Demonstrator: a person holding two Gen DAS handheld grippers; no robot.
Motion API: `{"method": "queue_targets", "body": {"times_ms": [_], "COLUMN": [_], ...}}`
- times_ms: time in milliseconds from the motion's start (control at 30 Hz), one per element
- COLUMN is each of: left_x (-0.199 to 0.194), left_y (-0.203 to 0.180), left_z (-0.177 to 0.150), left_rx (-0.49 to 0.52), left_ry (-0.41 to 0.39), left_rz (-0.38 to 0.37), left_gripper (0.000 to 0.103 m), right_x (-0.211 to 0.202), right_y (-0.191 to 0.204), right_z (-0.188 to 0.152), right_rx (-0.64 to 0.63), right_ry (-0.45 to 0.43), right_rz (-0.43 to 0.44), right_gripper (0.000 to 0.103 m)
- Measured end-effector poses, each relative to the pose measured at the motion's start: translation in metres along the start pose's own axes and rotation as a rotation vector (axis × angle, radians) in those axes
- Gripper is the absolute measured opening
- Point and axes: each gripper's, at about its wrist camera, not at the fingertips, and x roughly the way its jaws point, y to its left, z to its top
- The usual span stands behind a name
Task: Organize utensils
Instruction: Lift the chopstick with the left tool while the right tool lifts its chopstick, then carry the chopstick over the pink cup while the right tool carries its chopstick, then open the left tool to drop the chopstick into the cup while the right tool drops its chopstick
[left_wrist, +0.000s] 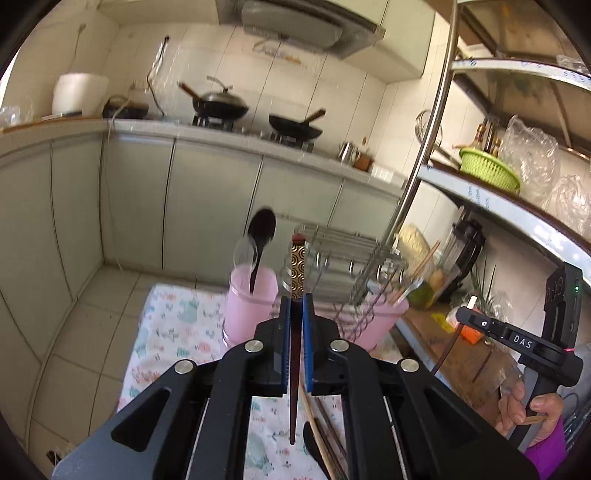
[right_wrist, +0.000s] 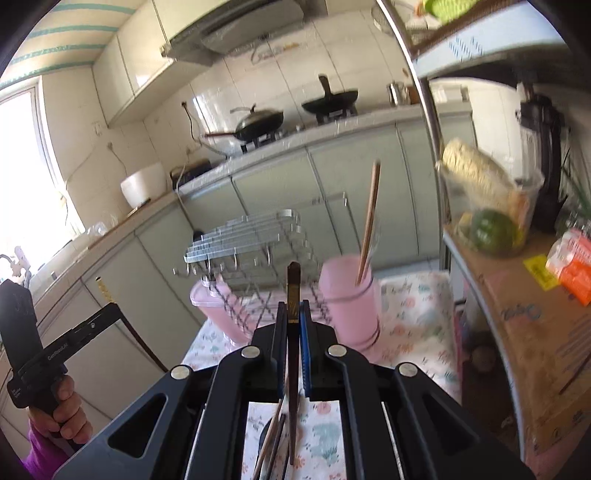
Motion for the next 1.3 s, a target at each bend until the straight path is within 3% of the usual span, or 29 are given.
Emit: {"method": "queue_targets", "body": {"times_ms": [433,667,933,1300], "left_x": [-0.03,-0.021,0.02,0.074], "left_y": [-0.01,-0.008,0.005,0.02], "left_z": [0.072,0.105,0.112,0.09], "left_rx": [0.002,0.001,0.015,0.045], "left_ry": [-0.24,-0.331,-0.298,-0.129], "left_rz": [0.019,0.048,0.109,0.136], "left_gripper": [0.005,0.005,0.005,0.005], "right_x": [-0.052,-0.058,-0.021,0.046], "right_y": [0.008,0.013,0.006,-0.022], "right_z": [0.074,0.105,0.116,0.1], "right_rx": [-0.038,-0.063,-0.104,-0.07], "right_ry": [-0.297,-0.414,-0.404,-0.197], "right_rz": [-0.033,-0.066,-0.128,-0.165], "right_gripper": [0.006,0.006,0.006,0.006]}}
